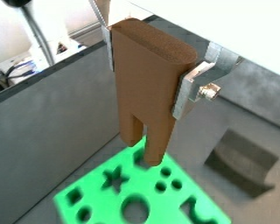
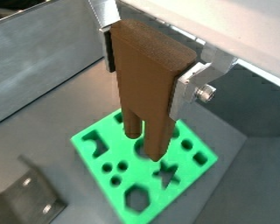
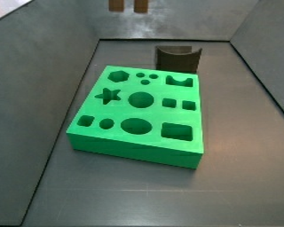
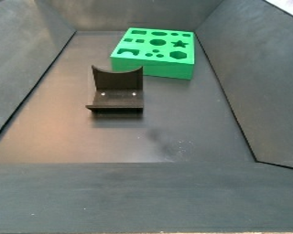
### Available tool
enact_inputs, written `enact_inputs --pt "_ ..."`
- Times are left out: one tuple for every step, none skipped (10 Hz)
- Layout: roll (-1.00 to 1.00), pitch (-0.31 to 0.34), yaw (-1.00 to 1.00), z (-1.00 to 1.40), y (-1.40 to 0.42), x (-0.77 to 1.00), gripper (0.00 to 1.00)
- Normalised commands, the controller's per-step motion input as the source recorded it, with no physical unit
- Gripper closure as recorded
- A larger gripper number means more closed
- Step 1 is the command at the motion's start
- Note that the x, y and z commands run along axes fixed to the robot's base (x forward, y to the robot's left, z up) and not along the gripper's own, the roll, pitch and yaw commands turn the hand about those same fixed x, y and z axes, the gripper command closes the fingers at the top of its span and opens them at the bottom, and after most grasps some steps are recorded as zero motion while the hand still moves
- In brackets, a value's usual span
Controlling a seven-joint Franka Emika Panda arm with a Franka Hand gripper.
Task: Pick up the square-circle object. Move up. Move to above the board. Insert the square-circle object.
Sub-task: Move to above the board, then insert the square-circle object.
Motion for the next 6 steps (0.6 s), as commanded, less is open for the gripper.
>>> enact_inputs --pt "0.01 0.022 0.01 -0.07 -0.79 0.26 1.0" --pt "0.02 0.02 0.01 -0.04 -0.53 0.21 1.0" --pt "0.03 0.019 0.01 -0.02 -0.32 0.15 1.0" --pt "0.01 -0.043 0.01 -0.13 -0.05 0.05 1.0" --pt "0.0 -0.127 0.0 -0.05 0.0 -0.27 1.0" --pt "0.0 -0.201 -0.17 -0.88 -0.25 -0.47 1.0"
